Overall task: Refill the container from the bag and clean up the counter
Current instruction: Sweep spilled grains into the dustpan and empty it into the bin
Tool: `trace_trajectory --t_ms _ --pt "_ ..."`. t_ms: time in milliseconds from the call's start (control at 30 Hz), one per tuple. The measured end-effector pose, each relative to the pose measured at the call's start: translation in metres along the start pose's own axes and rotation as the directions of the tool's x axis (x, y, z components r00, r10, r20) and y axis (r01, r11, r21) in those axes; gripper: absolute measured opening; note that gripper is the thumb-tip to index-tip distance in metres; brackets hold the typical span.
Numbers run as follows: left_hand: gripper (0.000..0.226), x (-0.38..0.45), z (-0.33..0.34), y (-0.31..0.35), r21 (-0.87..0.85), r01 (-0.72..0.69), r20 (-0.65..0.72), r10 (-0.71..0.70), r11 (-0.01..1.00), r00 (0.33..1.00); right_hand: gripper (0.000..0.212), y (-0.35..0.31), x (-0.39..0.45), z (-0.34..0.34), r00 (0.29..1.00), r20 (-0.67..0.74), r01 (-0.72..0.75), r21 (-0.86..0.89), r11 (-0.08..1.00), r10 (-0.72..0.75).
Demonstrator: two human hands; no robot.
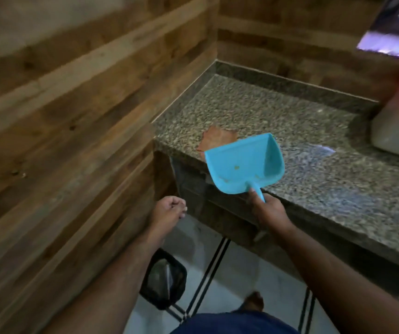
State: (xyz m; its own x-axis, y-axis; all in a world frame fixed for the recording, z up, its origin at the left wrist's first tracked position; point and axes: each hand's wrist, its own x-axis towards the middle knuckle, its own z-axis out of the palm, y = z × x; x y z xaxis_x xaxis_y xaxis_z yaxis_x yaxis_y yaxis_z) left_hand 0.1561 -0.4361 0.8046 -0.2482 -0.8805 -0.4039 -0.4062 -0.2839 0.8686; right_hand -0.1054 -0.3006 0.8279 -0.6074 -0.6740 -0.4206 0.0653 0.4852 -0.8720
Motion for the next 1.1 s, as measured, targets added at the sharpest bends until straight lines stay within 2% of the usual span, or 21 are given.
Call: trace_trajectory --t_ms 67,167,267,367,433,500,600,633,767,833,967,1100 --pt "0.011 0.017 0.026 0.025 0.012 -0.026 0.006 0.026 1.0 1.0 0.047 -0.001 0.011 -0.032 0.999 -0.035 -0.023 0.052 0.998 0.025" --pt "0.011 0.043 0.068 0.056 0.065 -0.095 0.014 0.094 0.993 0.995 0.048 0.001 0.028 -0.082 0.991 -0.119 -0.046 0.072 0.996 0.054" --pt "0.055 0.068 0.107 0.084 0.103 -0.17 -0.035 0.175 0.98 0.984 0.053 0.007 0.049 -0.127 0.979 -0.171 -0.098 0.087 0.991 0.112" --pt "0.09 0.105 0.139 0.103 0.261 -0.205 -0.017 0.216 0.944 0.976 0.056 0.014 0.072 -0.165 0.968 -0.193 -0.139 0.126 0.982 0.162" --pt "0.098 0.136 0.158 0.11 0.43 -0.216 -0.005 0.242 0.876 0.97 0.055 0.014 0.085 -0.185 0.966 -0.174 -0.163 0.158 0.974 0.19" --pt "0.099 0.162 0.173 0.116 0.607 -0.231 0.016 0.279 0.761 0.96 0.052 0.012 0.097 -0.203 0.96 -0.163 -0.195 0.194 0.961 0.228" --pt "0.1 0.192 0.187 0.12 0.821 -0.334 0.183 0.341 0.463 0.922 0.056 0.012 0.114 -0.224 0.944 -0.186 -0.233 0.212 0.949 0.273" --pt "0.103 0.205 0.19 0.12 0.847 -0.345 0.208 0.345 0.404 0.915 0.057 0.013 0.122 -0.229 0.937 -0.206 -0.24 0.214 0.947 0.283" --pt "0.124 0.262 0.206 0.116 0.889 -0.199 0.099 0.251 0.411 0.963 0.055 0.014 0.146 -0.243 0.904 -0.304 -0.238 0.228 0.944 0.302" --pt "0.114 0.283 0.215 0.115 0.9 -0.174 0.098 0.202 0.401 0.974 0.055 0.013 0.156 -0.249 0.874 -0.348 -0.259 0.26 0.93 0.34" --pt "0.071 0.318 0.252 0.141 0.873 -0.267 0.167 0.264 0.409 0.95 0.063 0.0 0.168 -0.265 0.806 -0.426 -0.281 0.334 0.9 0.41" --pt "0.065 0.351 0.312 0.186 0.853 -0.348 0.254 0.274 0.388 0.928 0.063 -0.012 0.175 -0.286 0.734 -0.492 -0.267 0.424 0.865 0.468"
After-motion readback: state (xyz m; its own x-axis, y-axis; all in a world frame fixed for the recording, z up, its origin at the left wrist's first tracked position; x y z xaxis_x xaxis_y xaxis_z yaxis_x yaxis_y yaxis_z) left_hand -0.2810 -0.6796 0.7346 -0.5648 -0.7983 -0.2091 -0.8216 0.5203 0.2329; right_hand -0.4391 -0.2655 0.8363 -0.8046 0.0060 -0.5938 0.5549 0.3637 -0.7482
